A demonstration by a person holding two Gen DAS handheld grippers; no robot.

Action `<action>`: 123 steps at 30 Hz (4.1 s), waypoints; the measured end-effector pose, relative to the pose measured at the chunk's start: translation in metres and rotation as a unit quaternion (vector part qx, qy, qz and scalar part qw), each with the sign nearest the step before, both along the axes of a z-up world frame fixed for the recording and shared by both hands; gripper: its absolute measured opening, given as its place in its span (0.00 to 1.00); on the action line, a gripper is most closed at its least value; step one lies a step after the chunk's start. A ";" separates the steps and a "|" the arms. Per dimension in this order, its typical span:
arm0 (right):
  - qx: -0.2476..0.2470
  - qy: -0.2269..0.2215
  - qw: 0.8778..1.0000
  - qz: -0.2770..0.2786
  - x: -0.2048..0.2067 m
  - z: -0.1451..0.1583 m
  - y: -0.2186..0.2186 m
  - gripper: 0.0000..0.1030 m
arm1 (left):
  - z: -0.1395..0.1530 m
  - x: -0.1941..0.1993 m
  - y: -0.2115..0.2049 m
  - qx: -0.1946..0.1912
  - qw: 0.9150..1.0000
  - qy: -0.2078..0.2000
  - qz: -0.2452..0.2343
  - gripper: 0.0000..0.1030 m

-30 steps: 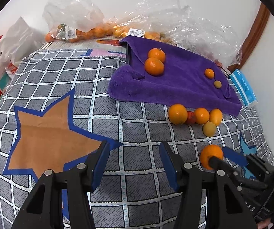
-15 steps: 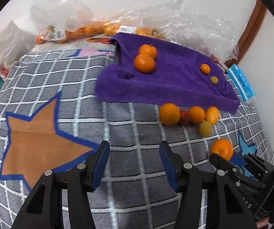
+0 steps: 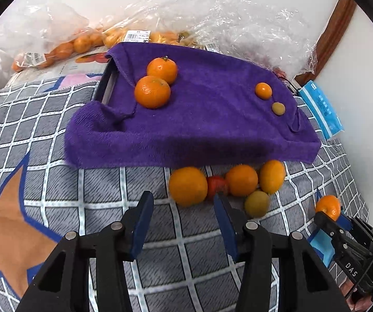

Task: Organize fruits
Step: 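Grasp another large orange with the left tool while the right tool holds its orange, then carry the orange with the left tool while the right tool carries its orange over the towel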

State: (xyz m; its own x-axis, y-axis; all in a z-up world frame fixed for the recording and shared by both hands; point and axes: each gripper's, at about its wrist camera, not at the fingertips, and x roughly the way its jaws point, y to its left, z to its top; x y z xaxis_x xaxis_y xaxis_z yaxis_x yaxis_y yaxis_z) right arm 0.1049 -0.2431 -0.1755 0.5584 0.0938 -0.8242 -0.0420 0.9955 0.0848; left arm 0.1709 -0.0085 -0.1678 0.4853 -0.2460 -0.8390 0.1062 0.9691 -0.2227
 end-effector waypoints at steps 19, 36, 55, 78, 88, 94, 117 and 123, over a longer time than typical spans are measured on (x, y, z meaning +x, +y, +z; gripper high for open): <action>-0.013 0.003 1.000 0.014 0.022 -0.004 0.012 0.32 | -0.005 0.007 0.022 0.004 1.000 0.014 0.015 0.32; -0.022 -0.002 1.000 0.014 0.018 0.011 0.018 0.32 | 0.011 0.003 0.015 0.009 1.000 0.009 0.013 0.31; -0.035 -0.067 0.997 0.004 -0.016 0.085 0.022 0.32 | 0.080 -0.052 0.013 0.010 0.999 -0.043 0.011 0.31; -0.021 -0.108 0.994 0.007 0.000 0.120 0.016 0.32 | 0.134 -0.041 0.018 -0.016 0.995 -0.097 0.010 0.31; -0.030 -0.105 0.994 0.014 0.012 0.118 0.027 0.32 | 0.125 -0.033 0.030 -0.032 0.995 -0.088 0.016 0.31; -0.035 -0.115 0.993 0.020 0.021 0.123 0.031 0.32 | 0.128 -0.024 0.039 -0.033 0.995 -0.094 0.029 0.31; -0.021 -0.127 0.992 0.013 0.044 0.125 0.017 0.32 | 0.126 -0.005 0.035 -0.022 0.995 -0.093 0.036 0.31; -0.018 -0.128 0.992 0.013 0.049 0.124 0.016 0.32 | 0.127 -0.002 0.037 -0.021 0.994 -0.096 0.043 0.31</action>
